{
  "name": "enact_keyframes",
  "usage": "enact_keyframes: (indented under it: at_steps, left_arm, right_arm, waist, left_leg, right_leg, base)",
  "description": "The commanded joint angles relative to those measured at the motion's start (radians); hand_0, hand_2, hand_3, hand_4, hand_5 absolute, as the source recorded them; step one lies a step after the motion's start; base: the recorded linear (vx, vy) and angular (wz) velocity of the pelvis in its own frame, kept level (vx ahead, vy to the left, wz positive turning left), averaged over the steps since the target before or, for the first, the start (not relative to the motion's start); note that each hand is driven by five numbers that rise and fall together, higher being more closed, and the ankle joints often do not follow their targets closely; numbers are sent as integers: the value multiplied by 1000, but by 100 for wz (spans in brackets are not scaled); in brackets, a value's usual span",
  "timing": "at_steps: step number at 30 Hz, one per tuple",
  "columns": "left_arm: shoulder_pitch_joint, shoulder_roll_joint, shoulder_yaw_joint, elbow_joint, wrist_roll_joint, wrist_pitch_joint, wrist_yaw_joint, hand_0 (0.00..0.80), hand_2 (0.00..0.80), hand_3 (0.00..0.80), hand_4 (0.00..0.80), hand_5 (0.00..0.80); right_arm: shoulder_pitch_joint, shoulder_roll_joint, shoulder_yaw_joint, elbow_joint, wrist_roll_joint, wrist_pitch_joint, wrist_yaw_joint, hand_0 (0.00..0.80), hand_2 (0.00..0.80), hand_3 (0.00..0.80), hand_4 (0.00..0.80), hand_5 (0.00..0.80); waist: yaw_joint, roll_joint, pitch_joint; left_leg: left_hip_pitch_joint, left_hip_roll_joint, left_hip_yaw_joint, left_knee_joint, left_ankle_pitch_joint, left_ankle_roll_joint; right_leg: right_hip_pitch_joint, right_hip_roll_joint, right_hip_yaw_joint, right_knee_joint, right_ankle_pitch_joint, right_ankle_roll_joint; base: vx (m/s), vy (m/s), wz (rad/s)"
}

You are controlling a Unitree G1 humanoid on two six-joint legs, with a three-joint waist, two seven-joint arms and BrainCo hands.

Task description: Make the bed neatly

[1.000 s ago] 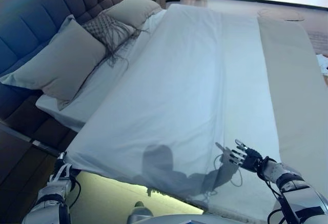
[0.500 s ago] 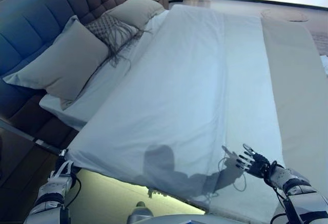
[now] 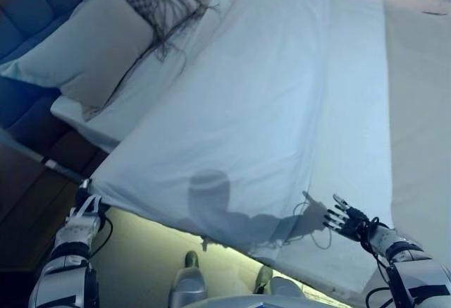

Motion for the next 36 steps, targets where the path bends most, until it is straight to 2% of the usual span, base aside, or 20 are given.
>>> enact_keyframes:
  at_steps: [1, 4, 7, 11, 20, 26, 33, 34, 35, 36]
  left_arm:
    - [62, 156, 110, -26, -59, -230, 11, 800, 800, 800, 800, 800]
    - [104, 210, 189, 84, -68, -232, -27, 800, 800, 800, 800, 800]
    - [133, 246, 224, 116, -84, -230, -27, 800, 800, 800, 800, 800]
    - [154, 293, 234, 146, -98, -185, -67, 800, 800, 800, 800, 800]
    - [140, 378, 206, 163, -135, -122, -75, 800, 800, 800, 800, 800]
    - [101, 367, 175, 176, -122, -85, -112, 800, 800, 800, 800, 800]
    - [98, 303, 168, 155, -116, -71, -124, 800, 800, 800, 800, 800]
    - [102, 297, 170, 151, -111, -61, -135, 207, 207, 207, 207, 207]
    - [103, 294, 169, 149, -113, -58, -142, 0, 0, 0, 0, 0]
    - [102, 288, 167, 145, -115, -58, -149, 0, 0, 0, 0, 0]
  right_arm:
    - [-24, -37, 22, 40, -38, -13, 31, 0, 0, 0, 0, 0]
    - [5, -47, 27, 62, -67, -25, 64, 0, 0, 0, 0, 0]
    - [34, -33, 15, 56, -41, -31, 38, 0, 0, 0, 0, 0]
    - [60, -37, 0, 44, -16, -24, 21, 0, 0, 0, 0, 0]
    - [56, -44, 18, 21, -20, -32, 48, 0, 0, 0, 0, 0]
    - [18, -29, 46, 10, -17, -25, 52, 0, 0, 0, 0, 0]
    - [28, -9, 34, 1, -40, -18, 65, 0, 0, 0, 0, 0]
    - [29, -9, 31, 2, -39, -15, 61, 0, 0, 0, 0, 0]
    - [30, -10, 29, 2, -40, -14, 59, 0, 0, 0, 0, 0]
    - [31, -10, 27, 2, -41, -12, 57, 0, 0, 0, 0, 0]
  waist:
    - [53, -32, 1]
    - [47, -9, -32]
    - [48, 10, -36]
    - [53, 22, -30]
    - [56, 13, -39]
    - [60, -6, -33]
    - [58, -22, -34]
    - [58, -24, -35]
    - [58, -25, -35]
    - [57, -26, -35]
  left_leg:
    - [-68, -32, -52, 159, -80, 11]
    - [9, -24, -118, 78, -95, 6]
    - [32, -36, -114, 48, -116, 9]
    - [56, -67, -120, 35, -143, 22]
    - [77, -99, -93, 13, -179, 60]
    - [73, -105, -75, 18, -191, 72]
    - [73, -102, -67, 12, -195, 78]
    - [76, -100, -65, 10, -196, 78]
    - [78, -98, -64, 8, -196, 77]
    - [80, -97, -63, 7, -197, 77]
  right_leg:
    - [27, -18, -8, 100, -50, 6]
    - [-3, -42, 19, 139, -59, 20]
    - [-5, -64, 24, 150, -60, 33]
    - [14, -90, 26, 109, -23, 64]
    - [17, -129, 41, 29, 45, 114]
    - [6, -145, 47, 10, 68, 132]
    - [-1, -143, 61, -11, 80, 140]
    - [1, -141, 62, -12, 79, 140]
    - [2, -140, 61, -13, 78, 139]
    - [2, -140, 61, -12, 77, 139]
  base:
    - [-108, 311, -43]
    - [29, 320, -62]
    - [-17, 247, -49]
    - [-20, 204, 16]
    - [-27, 156, 4]
    - [-37, 50, -7]
    - [-13, 3, 0]
    - [0, 0, 0]
    - [0, 0, 0]
    - [4, -36, 0]
